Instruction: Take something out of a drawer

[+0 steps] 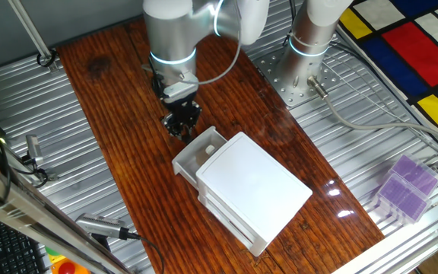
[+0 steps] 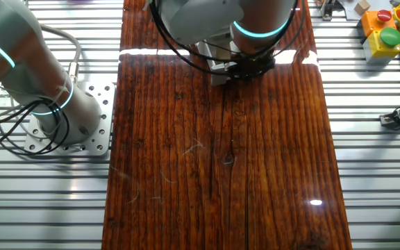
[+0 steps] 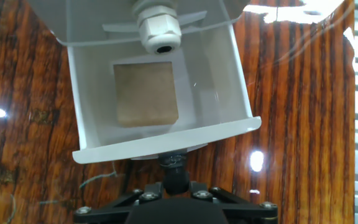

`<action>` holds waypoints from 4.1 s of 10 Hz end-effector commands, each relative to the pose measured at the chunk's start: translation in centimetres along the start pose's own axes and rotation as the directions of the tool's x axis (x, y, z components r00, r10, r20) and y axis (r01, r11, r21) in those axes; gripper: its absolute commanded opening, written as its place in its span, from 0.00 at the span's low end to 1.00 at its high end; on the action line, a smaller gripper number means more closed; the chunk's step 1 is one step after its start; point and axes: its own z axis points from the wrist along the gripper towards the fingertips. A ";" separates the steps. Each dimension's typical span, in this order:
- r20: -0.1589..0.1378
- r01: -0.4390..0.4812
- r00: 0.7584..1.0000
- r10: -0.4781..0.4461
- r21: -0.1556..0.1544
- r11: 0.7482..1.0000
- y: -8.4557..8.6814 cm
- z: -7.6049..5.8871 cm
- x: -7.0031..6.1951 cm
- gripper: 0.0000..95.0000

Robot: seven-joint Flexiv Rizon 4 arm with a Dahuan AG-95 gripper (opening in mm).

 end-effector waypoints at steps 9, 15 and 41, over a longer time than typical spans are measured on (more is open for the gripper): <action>0.001 0.016 1.000 -0.016 0.013 1.000 0.2 0.3 0.9 0.00; 0.000 0.020 1.000 -0.020 0.011 1.000 0.4 0.4 1.4 0.00; -0.091 0.012 0.996 -0.017 -0.057 0.998 0.5 -3.2 -7.7 0.80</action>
